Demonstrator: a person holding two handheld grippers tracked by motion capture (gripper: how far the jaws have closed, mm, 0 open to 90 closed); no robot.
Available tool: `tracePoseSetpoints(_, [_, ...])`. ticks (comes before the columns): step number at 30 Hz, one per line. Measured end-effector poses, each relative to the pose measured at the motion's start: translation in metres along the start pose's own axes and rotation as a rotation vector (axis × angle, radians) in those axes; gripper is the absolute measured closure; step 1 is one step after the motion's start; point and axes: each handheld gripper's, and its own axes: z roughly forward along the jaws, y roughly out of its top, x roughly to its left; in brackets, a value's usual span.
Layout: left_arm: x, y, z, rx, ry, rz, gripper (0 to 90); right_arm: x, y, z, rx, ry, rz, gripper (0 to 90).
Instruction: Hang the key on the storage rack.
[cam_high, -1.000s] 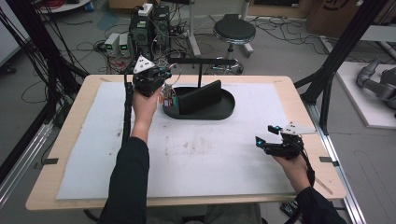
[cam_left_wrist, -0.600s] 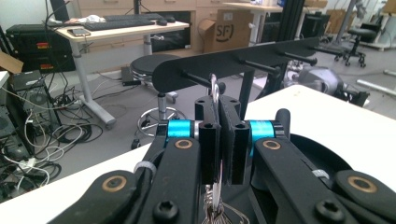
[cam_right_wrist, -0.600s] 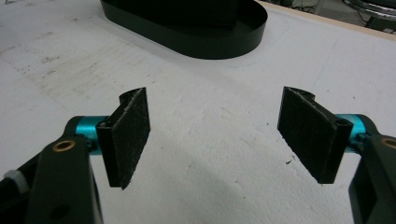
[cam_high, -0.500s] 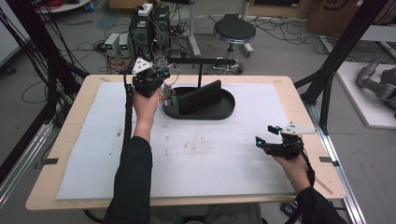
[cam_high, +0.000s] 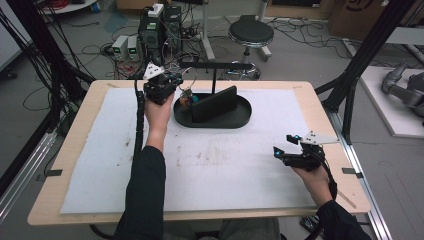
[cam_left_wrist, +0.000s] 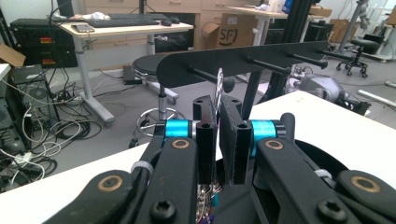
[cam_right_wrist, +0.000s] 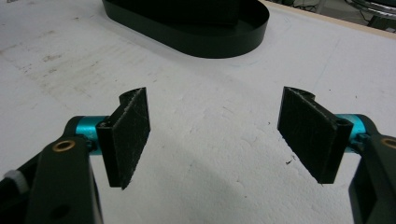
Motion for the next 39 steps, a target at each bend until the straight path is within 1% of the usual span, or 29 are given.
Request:
tracePoseSetpoints(4, [0.000, 0.000, 0.000, 0.002, 0.018, 0.010, 84.1, 0.000, 0.000, 0.000, 0.000, -0.001, -0.002, 25.7])
tracePoseSetpoints(8, [0.000, 0.000, 0.001, 0.012, 0.069, 0.024, 82.4, 0.000, 0.000, 0.000, 0.003, 0.001, -0.001, 25.7])
tracePoseSetpoints(11, [0.003, -0.001, 0.001, 0.022, 0.088, 0.004, 79.3, 0.000, -0.001, 0.000, 0.004, 0.001, 0.000, 25.7])
tracePoseSetpoints(13, [0.004, -0.002, 0.000, 0.024, 0.102, 0.004, 78.7, 0.000, -0.001, 0.000, 0.005, 0.000, 0.000, 25.7])
tracePoseSetpoints(15, [0.004, -0.003, 0.000, 0.020, 0.106, -0.001, 77.4, 0.000, -0.002, -0.001, 0.006, 0.000, -0.002, 25.7])
tracePoseSetpoints(16, [0.002, -0.002, -0.001, 0.020, 0.107, 0.000, 75.0, -0.001, -0.002, -0.001, 0.009, 0.000, 0.001, 25.7])
tracePoseSetpoints(18, [-0.001, -0.001, -0.004, 0.034, 0.105, 0.016, 71.6, -0.001, -0.002, -0.001, 0.004, -0.003, 0.002, 25.7])
tracePoseSetpoints(19, [-0.003, 0.000, -0.005, 0.044, 0.110, 0.020, 65.9, -0.002, -0.002, -0.001, 0.005, -0.003, 0.002, 25.7])
tracePoseSetpoints(20, [-0.005, 0.001, -0.007, 0.050, 0.118, 0.028, 61.3, -0.002, -0.002, 0.000, 0.005, -0.006, 0.002, 25.7])
tracePoseSetpoints(23, [-0.013, -0.001, -0.017, 0.038, 0.162, 0.070, 53.3, -0.003, -0.002, 0.001, 0.005, -0.004, 0.008, 25.7])
tracePoseSetpoints(24, [-0.015, -0.002, -0.021, 0.043, 0.166, 0.077, 49.9, -0.003, -0.002, 0.001, 0.002, -0.007, 0.008, 25.7])
tracePoseSetpoints(26, [-0.016, -0.002, -0.029, 0.063, 0.153, 0.073, 43.8, -0.004, -0.002, 0.001, -0.003, -0.010, 0.010, 25.7])
tracePoseSetpoints(27, [-0.017, -0.003, -0.033, 0.062, 0.143, 0.076, 41.0, -0.004, -0.002, 0.001, -0.006, -0.014, 0.013, 25.7])
tracePoseSetpoints(29, [-0.019, -0.006, -0.045, 0.040, 0.106, 0.069, 40.6, -0.005, -0.001, 0.000, -0.011, -0.017, 0.013, 25.7])
tracePoseSetpoints(31, [-0.022, -0.008, -0.056, 0.047, 0.082, 0.051, 39.2, -0.006, -0.001, 0.000, -0.021, -0.024, 0.019, 25.7])
tracePoseSetpoints(32, [-0.023, -0.010, -0.062, 0.058, 0.069, 0.052, 36.9, -0.006, -0.001, 0.000, -0.021, -0.029, 0.020, 25.7])
tracePoseSetpoints(35, [-0.027, -0.016, -0.080, 0.078, 0.052, 0.072, 34.2, -0.007, 0.000, -0.001, -0.029, -0.041, 0.019, 25.7])
tracePoseSetpoints(36, [-0.028, -0.019, -0.086, 0.077, 0.040, 0.072, 33.0, -0.006, 0.000, -0.002, -0.027, -0.041, 0.025, 25.6])
tracePoseSetpoints(38, [-0.031, -0.025, -0.101, 0.087, 0.017, 0.084, 30.6, -0.007, 0.002, -0.002, -0.039, -0.055, 0.017, 25.6])
tracePoseSetpoints(39, [-0.032, -0.028, -0.106, 0.087, 0.010, 0.090, 28.9, -0.006, 0.002, -0.003, -0.040, -0.059, 0.021, 25.6])
